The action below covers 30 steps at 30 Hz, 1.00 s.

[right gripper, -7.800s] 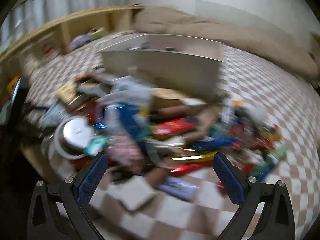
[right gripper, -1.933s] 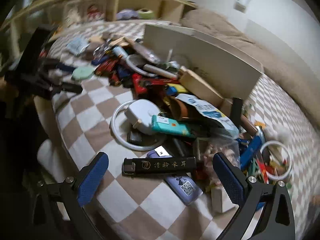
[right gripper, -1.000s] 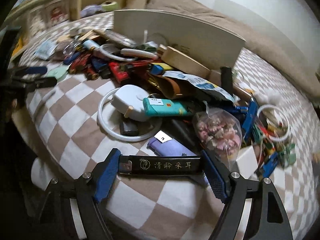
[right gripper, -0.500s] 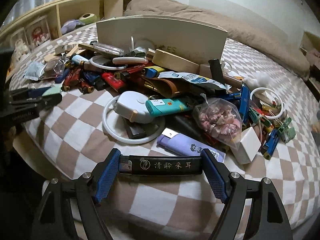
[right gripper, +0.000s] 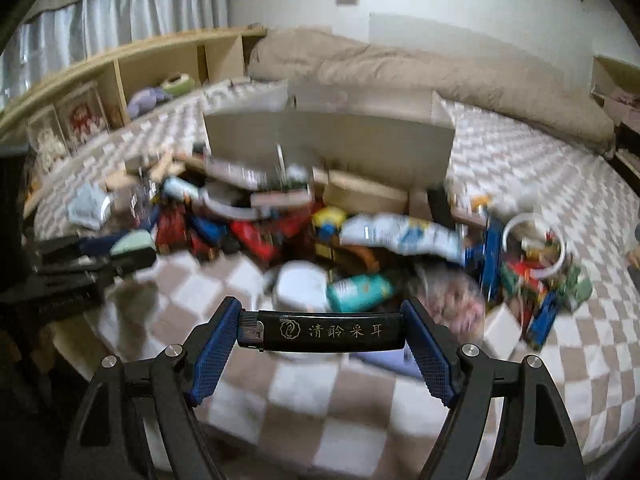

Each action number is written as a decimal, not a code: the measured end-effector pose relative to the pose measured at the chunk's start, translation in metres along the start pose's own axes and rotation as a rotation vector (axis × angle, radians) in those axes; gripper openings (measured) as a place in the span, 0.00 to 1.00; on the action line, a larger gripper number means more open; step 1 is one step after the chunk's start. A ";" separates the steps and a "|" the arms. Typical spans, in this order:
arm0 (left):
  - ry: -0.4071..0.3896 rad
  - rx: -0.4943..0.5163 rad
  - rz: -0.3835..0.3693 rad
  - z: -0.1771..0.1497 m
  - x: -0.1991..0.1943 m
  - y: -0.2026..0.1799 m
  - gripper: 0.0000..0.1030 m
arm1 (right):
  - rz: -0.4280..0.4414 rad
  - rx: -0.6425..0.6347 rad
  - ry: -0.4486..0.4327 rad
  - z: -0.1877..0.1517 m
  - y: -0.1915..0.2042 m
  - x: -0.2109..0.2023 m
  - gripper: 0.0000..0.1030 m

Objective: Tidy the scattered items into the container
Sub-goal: 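Carry the tape measure into the white box with the left tool while the right tool holds a black strap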

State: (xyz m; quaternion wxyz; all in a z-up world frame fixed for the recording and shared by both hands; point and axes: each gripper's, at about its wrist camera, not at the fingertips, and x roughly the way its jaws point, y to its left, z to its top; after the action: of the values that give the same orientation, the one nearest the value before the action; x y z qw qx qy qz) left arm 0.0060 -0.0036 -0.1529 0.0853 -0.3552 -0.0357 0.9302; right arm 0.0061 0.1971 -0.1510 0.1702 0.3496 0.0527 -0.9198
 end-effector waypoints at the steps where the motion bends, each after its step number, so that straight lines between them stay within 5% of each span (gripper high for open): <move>1: -0.016 -0.006 -0.004 0.007 -0.001 -0.001 0.49 | 0.000 0.000 -0.024 0.008 0.001 -0.002 0.79; 19: -0.141 0.028 -0.077 0.140 0.032 -0.001 0.49 | 0.051 0.056 -0.250 0.128 -0.026 0.014 0.79; 30: -0.111 0.014 -0.063 0.165 0.077 0.005 0.49 | 0.108 0.168 -0.207 0.162 -0.045 0.069 0.79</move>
State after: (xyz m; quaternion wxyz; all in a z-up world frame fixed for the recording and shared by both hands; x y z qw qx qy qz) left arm -0.1613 0.0047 -0.0813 0.1150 -0.3011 -0.0449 0.9456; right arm -0.1591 0.1852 -0.0761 0.1938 0.2681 -0.0613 -0.9417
